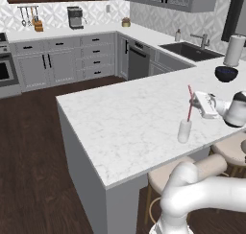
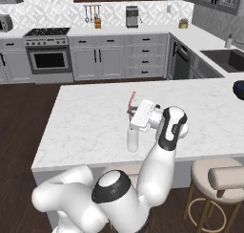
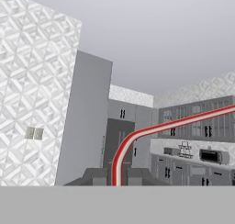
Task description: Take a straw from the drawer in front and place it inside the glass cup on the dining counter.
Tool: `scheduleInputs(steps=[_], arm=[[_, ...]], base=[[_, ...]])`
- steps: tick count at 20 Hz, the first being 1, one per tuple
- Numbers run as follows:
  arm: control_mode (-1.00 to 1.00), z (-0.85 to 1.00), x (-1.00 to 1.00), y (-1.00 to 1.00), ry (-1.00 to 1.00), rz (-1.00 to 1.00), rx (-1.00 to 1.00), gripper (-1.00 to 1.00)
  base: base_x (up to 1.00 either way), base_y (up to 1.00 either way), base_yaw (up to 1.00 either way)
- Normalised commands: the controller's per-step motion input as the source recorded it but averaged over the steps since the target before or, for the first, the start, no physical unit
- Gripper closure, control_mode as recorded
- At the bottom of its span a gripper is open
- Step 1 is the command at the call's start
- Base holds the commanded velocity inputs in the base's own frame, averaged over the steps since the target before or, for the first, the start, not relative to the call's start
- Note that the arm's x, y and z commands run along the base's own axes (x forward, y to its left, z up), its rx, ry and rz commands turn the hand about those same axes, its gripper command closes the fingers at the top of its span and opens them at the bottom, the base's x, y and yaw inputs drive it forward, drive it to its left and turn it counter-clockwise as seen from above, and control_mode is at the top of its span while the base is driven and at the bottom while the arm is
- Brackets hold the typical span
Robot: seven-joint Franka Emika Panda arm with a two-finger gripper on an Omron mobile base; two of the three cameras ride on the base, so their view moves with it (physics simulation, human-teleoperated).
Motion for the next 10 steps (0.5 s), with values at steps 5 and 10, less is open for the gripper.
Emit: scheduleInputs(steps=[5, 10], arm=[[-1.0, -0.18, 0.08, 0.0, 0.0, 0.0, 0.0, 1.0], [-1.0, -0.1, 0.12, 0.0, 0.0, 0.0, 0.0, 1.0]], base=[[0.0, 0.0, 0.0], [0.0, 0.0, 0.0]])
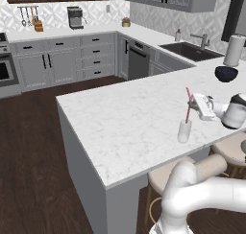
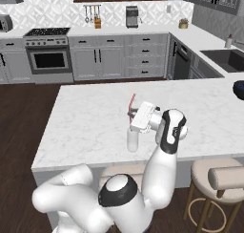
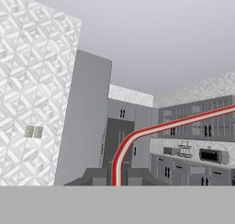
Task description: Take a straw from the drawer in front and place it inside the glass cup on the dining counter.
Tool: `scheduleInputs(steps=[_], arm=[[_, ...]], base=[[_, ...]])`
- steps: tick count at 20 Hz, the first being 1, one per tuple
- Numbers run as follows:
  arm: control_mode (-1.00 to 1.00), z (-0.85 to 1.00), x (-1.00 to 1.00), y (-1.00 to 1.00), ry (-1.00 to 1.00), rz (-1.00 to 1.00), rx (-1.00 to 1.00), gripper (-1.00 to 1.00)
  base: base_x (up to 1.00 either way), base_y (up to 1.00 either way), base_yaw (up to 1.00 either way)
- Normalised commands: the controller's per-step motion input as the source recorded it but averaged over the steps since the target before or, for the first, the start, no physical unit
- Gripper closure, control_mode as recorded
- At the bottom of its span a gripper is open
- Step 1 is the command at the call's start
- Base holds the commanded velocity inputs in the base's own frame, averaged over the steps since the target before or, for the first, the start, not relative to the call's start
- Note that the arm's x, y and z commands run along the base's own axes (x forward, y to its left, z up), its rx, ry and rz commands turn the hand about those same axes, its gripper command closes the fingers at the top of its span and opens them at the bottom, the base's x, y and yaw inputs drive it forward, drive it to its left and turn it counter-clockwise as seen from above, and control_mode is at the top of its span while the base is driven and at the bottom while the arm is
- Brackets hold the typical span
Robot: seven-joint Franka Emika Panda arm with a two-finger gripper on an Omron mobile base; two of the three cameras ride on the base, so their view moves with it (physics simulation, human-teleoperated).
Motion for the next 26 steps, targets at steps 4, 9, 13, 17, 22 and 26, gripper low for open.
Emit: scheduleInputs(steps=[4, 9, 13, 17, 22, 26], arm=[[-1.0, -0.11, 0.09, 0.0, 0.0, 0.0, 0.0, 1.0], [-1.0, -0.19, 0.03, -0.01, 0.0, 0.0, 0.0, 1.0], [-1.0, -0.22, 0.08, -0.02, 0.0, 0.0, 0.0, 1.0], [-1.0, -0.16, 0.11, -0.04, 0.0, 0.0, 0.0, 1.0], [-1.0, -0.22, 0.05, -0.1, 0.0, 0.0, 0.0, 1.0], [-1.0, -0.32, 0.0, -0.11, 0.0, 0.0, 0.0, 1.0]], base=[[0.0, 0.0, 0.0], [0.0, 0.0, 0.0], [0.0, 0.0, 0.0], [0.0, 0.0, 0.0], [0.0, 0.0, 0.0], [0.0, 0.0, 0.0]])
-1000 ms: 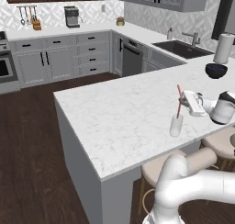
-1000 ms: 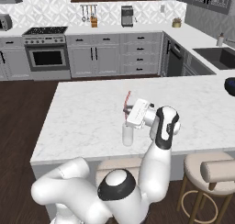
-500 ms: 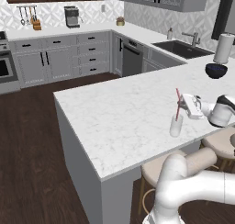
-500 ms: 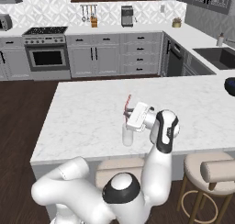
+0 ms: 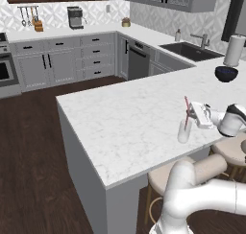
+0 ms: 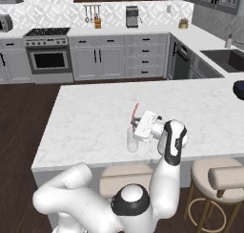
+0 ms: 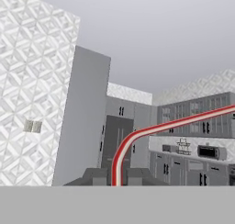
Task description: Take a straw from the drawer in front and place it inside the glass cup on the dining counter.
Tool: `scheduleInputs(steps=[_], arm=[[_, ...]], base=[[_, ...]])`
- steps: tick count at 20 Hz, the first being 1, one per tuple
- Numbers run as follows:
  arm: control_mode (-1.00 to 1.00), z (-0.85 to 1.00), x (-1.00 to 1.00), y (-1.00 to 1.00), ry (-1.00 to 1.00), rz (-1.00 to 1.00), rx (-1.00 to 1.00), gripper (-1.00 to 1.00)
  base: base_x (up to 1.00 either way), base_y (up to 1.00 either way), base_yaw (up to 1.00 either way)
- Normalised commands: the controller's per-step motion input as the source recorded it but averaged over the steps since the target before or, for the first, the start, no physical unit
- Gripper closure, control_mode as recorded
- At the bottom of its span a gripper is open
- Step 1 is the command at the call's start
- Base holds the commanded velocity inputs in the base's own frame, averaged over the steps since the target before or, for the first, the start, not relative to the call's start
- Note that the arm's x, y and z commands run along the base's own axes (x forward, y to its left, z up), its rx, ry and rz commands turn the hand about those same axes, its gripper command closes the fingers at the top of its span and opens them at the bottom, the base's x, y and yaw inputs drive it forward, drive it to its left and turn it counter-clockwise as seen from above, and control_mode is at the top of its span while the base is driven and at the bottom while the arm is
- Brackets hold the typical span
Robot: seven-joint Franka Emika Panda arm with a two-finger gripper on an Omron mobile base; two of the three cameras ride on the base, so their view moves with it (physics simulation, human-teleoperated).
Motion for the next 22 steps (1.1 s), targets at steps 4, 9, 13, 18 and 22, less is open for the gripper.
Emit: scheduleInputs(steps=[4, 9, 13, 18, 22], arm=[[-1.0, -0.33, 0.09, -0.02, 0.0, 0.0, 0.0, 1.0], [-1.0, -0.3, 0.22, 0.0, 0.0, 0.0, 0.0, 1.0], [-1.0, -0.32, 0.18, 0.0, 0.0, 0.0, 0.0, 1.0], [-1.0, -0.16, -0.01, 0.0, 0.0, 0.01, 0.0, 1.0], [-1.0, -0.19, -0.01, 0.0, -0.01, 0.01, 0.0, 1.0]], base=[[0.0, 0.0, 0.0], [0.0, 0.0, 0.0], [0.0, 0.0, 0.0], [0.0, 0.0, 0.0], [0.0, 0.0, 0.0]])
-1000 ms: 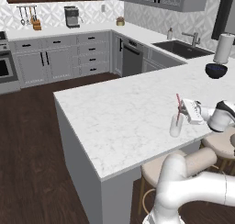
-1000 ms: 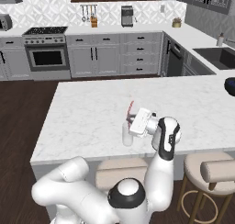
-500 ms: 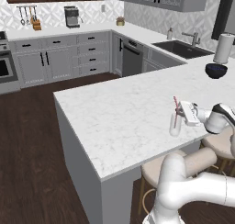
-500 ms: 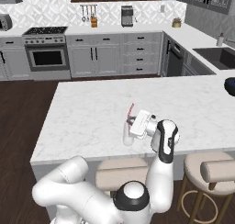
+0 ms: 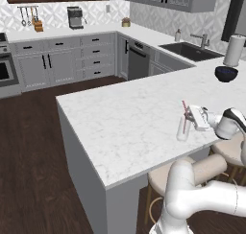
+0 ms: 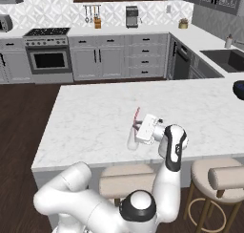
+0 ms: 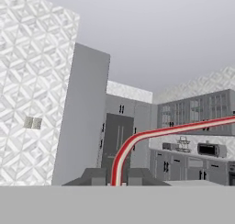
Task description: Take a straw from the drawer in front and place it inside the glass cup on the dining counter.
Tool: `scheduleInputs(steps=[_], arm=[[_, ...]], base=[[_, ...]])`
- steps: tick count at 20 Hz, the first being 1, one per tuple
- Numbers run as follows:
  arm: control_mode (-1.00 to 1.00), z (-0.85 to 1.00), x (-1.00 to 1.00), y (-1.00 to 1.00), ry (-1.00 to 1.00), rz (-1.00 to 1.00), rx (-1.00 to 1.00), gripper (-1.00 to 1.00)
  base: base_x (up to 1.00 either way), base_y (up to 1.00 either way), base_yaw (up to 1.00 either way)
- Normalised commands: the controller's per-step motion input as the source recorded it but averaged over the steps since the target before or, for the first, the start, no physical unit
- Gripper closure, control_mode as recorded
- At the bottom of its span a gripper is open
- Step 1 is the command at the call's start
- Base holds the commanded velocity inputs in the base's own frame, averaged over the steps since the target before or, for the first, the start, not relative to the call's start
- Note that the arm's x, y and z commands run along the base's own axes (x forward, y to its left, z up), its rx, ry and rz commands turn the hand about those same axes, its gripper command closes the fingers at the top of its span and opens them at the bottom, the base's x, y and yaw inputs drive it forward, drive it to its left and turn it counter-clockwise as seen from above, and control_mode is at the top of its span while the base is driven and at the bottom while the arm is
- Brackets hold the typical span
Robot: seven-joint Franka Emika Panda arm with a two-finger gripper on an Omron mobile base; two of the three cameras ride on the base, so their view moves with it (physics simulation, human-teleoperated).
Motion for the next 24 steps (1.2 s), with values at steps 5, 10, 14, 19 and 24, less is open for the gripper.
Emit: scheduleInputs(steps=[5, 10, 14, 19, 24], arm=[[-1.0, -0.17, -0.08, 0.19, -0.03, 0.0, -0.09, 1.0], [-1.0, -0.23, -0.23, 0.43, -0.1, 0.0, -0.18, 1.0], [-1.0, -0.23, -0.24, 0.13, -0.14, 0.0, -0.1, 1.0], [-1.0, -0.21, -0.22, -0.08, -0.16, 0.01, 0.0, 1.0], [-1.0, -0.17, -0.04, -0.14, -0.11, 0.0, 0.0, -1.0]], base=[[0.0, 0.0, 0.0], [0.0, 0.0, 0.0], [0.0, 0.0, 0.0], [0.0, 0.0, 0.0], [0.0, 0.0, 0.0]])
